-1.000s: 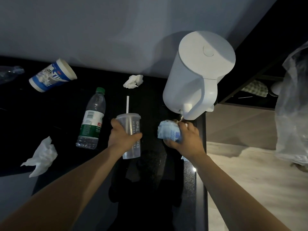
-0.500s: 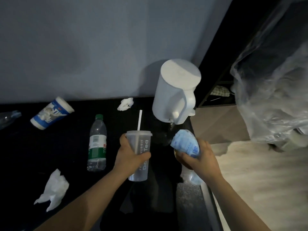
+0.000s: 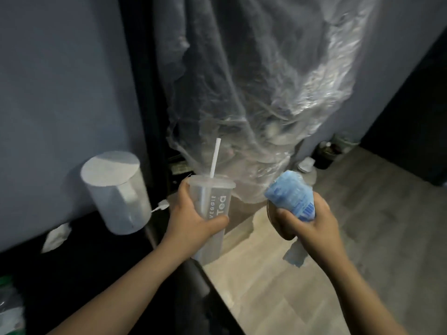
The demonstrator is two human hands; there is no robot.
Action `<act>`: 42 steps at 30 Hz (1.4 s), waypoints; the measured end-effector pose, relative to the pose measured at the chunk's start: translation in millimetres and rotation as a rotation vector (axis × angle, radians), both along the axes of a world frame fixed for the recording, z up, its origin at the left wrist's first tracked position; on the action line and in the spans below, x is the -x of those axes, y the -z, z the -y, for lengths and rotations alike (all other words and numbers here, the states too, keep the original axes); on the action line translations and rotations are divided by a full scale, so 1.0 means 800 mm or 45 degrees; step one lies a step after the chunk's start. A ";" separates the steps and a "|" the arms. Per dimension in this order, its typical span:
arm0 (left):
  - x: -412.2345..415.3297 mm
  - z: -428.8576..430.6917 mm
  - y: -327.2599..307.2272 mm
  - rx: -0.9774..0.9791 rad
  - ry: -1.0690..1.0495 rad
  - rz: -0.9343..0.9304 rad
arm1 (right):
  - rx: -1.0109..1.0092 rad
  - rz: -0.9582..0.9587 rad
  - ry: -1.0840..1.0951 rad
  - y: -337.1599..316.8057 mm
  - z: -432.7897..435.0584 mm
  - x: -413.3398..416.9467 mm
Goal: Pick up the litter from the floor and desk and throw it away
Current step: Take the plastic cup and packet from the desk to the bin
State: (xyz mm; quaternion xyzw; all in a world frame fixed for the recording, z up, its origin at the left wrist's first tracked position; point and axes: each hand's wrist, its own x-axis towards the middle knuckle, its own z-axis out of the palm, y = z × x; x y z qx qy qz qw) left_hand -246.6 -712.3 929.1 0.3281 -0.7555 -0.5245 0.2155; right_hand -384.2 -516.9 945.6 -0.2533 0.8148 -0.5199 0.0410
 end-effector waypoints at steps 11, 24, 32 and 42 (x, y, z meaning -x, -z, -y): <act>0.292 -0.272 -0.104 0.123 0.374 -0.296 | 0.075 -0.336 0.412 -0.119 -0.301 0.201; 0.610 -0.373 -0.113 0.193 0.602 -0.378 | 0.115 -0.320 0.572 -0.121 -0.433 0.472; 0.857 -0.370 -0.123 0.138 0.711 -0.313 | 0.088 -0.281 0.732 -0.140 -0.449 0.696; 1.127 -0.388 -0.098 0.167 0.690 -0.225 | 0.046 -0.266 0.754 -0.113 -0.484 0.956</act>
